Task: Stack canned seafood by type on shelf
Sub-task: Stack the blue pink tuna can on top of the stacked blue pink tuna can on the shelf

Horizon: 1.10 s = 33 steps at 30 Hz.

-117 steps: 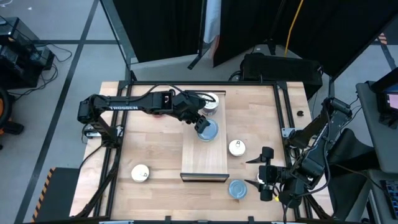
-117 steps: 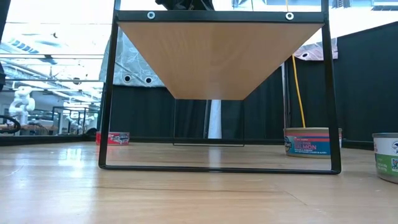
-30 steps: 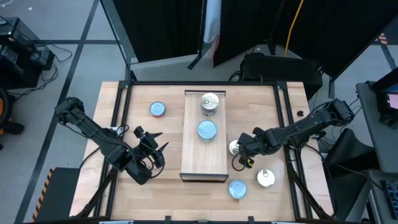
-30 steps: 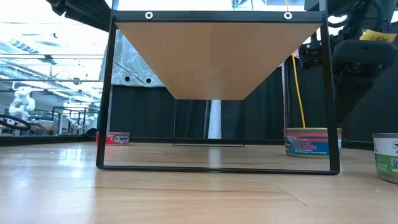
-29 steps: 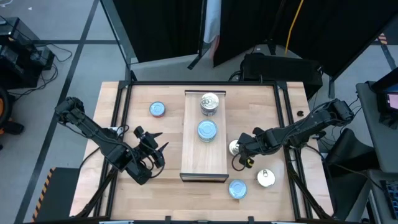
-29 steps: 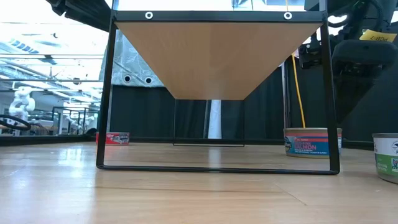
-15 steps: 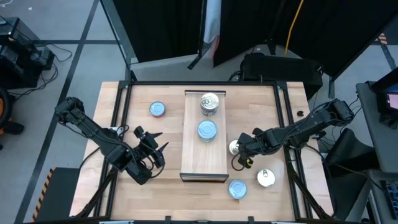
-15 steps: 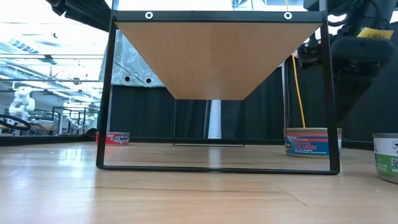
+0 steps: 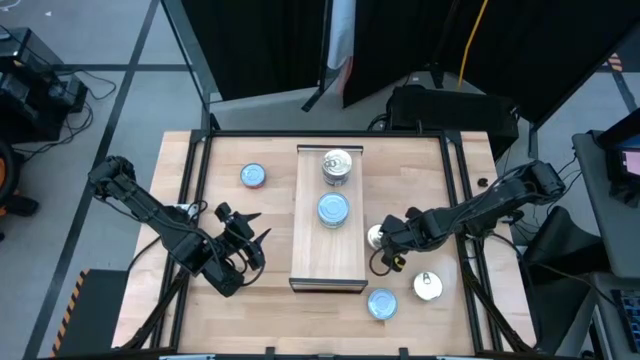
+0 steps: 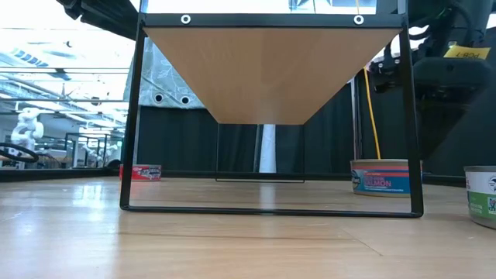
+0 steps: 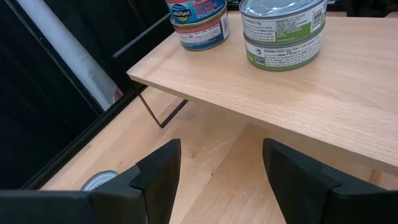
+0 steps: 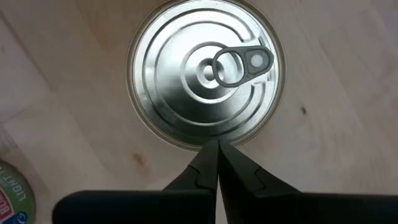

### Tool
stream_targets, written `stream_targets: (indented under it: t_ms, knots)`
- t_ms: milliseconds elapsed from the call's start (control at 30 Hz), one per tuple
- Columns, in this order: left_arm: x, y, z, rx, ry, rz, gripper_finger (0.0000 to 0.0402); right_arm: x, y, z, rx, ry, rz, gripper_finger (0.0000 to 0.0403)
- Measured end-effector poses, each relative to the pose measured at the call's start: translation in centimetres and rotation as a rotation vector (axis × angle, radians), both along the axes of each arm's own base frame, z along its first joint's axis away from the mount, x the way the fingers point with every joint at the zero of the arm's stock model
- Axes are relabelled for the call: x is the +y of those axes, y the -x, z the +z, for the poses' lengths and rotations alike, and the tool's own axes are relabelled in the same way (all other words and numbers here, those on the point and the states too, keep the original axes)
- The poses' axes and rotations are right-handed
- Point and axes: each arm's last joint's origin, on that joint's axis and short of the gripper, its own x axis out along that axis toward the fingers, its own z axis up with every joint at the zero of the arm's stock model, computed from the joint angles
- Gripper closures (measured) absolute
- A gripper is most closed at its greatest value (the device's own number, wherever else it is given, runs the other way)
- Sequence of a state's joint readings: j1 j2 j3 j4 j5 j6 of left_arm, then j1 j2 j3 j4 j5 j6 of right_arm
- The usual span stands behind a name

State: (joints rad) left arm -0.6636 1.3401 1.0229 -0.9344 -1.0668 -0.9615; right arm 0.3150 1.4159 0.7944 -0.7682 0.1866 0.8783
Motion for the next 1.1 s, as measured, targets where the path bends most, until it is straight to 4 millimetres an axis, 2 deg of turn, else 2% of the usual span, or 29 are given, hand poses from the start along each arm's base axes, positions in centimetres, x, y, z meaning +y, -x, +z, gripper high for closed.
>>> stream_targets:
  t_ms: [567, 1100]
  knots:
    - [0.0, 0.0, 0.0, 0.004, -0.003, 0.000, 0.0173, 0.8, 0.7, -0.6, 0.055, -0.004, -0.036, 0.0397]
    - [0.0, 0.1, -0.1, 0.020, 0.003, -0.003, 0.0173, 2.5, 0.9, -2.5, 0.124, 0.033, -0.058, 0.0397]
